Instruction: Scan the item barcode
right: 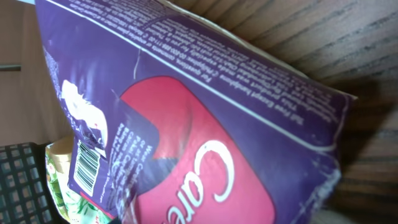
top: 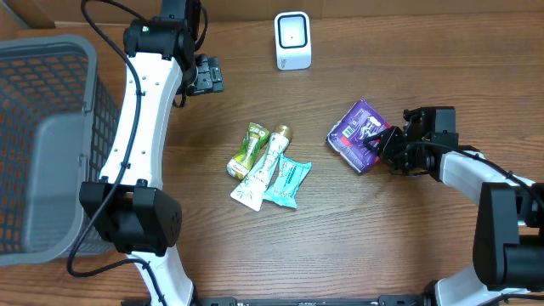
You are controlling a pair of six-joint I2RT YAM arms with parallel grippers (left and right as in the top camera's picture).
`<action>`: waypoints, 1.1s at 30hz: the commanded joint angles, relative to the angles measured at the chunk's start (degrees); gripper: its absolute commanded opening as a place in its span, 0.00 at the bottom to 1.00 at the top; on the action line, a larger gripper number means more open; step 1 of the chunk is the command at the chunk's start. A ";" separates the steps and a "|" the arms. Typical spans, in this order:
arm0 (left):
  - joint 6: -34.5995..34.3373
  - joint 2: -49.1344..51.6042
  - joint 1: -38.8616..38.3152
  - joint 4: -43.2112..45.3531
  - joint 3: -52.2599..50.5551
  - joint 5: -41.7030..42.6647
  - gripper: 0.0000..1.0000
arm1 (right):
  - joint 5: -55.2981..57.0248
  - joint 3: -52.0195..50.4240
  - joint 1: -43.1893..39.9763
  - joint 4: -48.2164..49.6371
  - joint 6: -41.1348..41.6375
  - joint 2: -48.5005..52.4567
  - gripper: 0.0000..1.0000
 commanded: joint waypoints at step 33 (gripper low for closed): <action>0.42 -1.09 -0.07 0.07 0.90 -0.57 0.99 | -9.09 51.78 2.95 -63.78 -42.40 -10.99 0.05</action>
